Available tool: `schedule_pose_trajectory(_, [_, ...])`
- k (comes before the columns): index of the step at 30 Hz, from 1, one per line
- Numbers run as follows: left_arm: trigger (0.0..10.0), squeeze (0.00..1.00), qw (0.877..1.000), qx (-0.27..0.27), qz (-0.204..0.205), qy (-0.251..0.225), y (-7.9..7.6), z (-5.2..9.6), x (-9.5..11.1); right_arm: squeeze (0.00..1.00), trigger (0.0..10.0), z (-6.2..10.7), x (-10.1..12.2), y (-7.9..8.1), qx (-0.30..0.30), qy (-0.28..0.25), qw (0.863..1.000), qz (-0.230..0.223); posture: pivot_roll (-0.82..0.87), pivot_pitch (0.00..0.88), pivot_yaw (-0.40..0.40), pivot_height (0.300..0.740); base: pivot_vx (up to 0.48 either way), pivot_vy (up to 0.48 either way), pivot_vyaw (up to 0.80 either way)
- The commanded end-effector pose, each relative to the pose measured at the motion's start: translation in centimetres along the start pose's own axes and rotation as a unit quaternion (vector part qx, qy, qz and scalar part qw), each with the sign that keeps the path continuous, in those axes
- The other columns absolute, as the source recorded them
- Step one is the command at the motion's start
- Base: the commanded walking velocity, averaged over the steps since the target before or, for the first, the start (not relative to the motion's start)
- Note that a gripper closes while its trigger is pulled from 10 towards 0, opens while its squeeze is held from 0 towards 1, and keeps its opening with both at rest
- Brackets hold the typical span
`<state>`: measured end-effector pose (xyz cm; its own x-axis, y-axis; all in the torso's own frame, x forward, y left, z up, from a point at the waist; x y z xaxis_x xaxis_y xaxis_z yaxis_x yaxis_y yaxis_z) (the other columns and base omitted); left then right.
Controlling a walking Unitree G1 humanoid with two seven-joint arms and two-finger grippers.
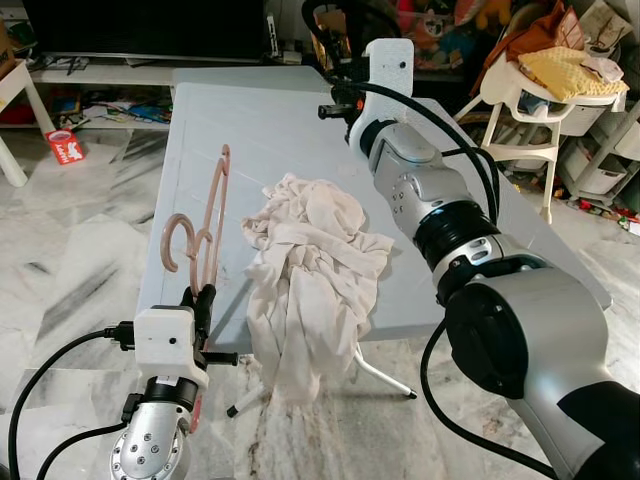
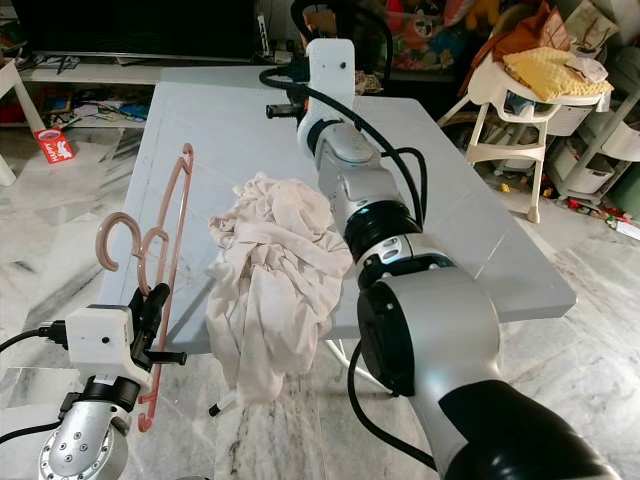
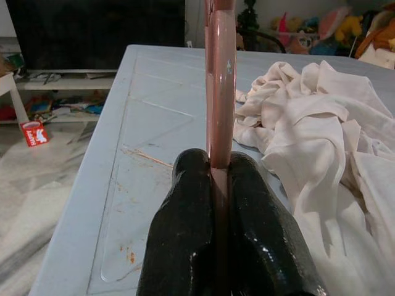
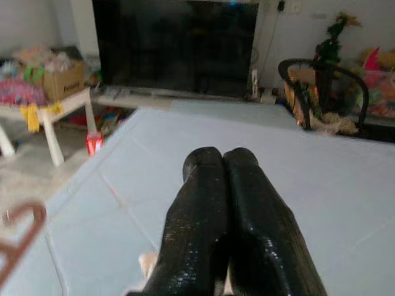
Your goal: Hang hanger
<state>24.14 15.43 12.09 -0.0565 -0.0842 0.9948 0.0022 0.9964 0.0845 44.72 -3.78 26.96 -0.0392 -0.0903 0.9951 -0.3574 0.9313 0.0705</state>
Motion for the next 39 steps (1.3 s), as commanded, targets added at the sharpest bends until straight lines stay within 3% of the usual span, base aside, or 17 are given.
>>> schedule_pose_trajectory(1, [10.0,0.00,0.999,0.000,-0.001,0.036,-0.2,0.3,-1.5,1.00,10.0,0.3,-1.9,-0.4,0.003,0.028,1.000,0.005,0.24,0.057,-0.143,0.740,0.000,0.000,0.00])
schedule_pose_trajectory(7, [10.0,0.00,0.999,-0.005,-0.003,0.036,-0.1,0.2,-1.5,1.00,10.0,2.0,-6.0,-1.9,0.053,0.054,0.997,0.036,0.22,0.062,-0.135,0.740,0.000,0.000,0.00])
schedule_pose_trajectory(12, [10.0,0.00,0.999,-0.007,-0.004,0.037,-0.2,0.2,-1.6,1.00,10.0,3.2,-7.8,-2.9,0.083,0.065,0.993,0.050,0.21,0.061,-0.132,0.740,0.000,0.000,0.00])
schedule_pose_trajectory(17, [10.0,0.00,0.999,-0.010,-0.002,0.036,-0.3,0.2,-1.6,1.00,10.0,4.9,-10.1,-4.8,0.086,0.083,0.993,0.002,0.20,0.060,-0.125,0.740,0.000,0.000,0.00])
schedule_pose_trajectory(22, [10.0,0.00,0.999,-0.012,-0.002,0.037,-0.4,0.2,-1.6,1.00,10.0,6.2,-12.3,-5.7,0.068,0.109,0.991,-0.042,0.20,0.060,-0.122,0.740,0.000,0.000,0.00])
schedule_pose_trajectory(29, [10.0,0.00,0.999,-0.016,-0.003,0.037,-0.4,0.2,-1.6,1.00,10.0,8.0,-16.0,-4.4,0.071,0.151,0.982,-0.087,0.20,0.061,-0.116,0.740,0.000,0.000,0.00])
schedule_pose_trajectory(39, [10.0,0.00,0.999,-0.020,-0.005,0.041,-0.4,0.3,-1.7,1.00,10.0,9.8,-16.7,-3.0,0.114,0.151,0.973,-0.131,0.19,0.060,-0.110,0.740,0.000,0.000,0.00])
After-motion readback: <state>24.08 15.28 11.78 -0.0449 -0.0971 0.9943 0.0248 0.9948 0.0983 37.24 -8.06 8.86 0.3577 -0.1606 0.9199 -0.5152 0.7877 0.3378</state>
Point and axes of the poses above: a point about 5 cm out from each wrist's last joint towards the gripper, its own z axis pointing back from the gripper into the wrist, its own x axis along the axis of the wrist's last joint, y = z × x, the point moved 3 cm from there along -z, pointing out of the wrist towards the gripper, and after that the axes turned 2 degrees about -z, right-handed, at the moved point
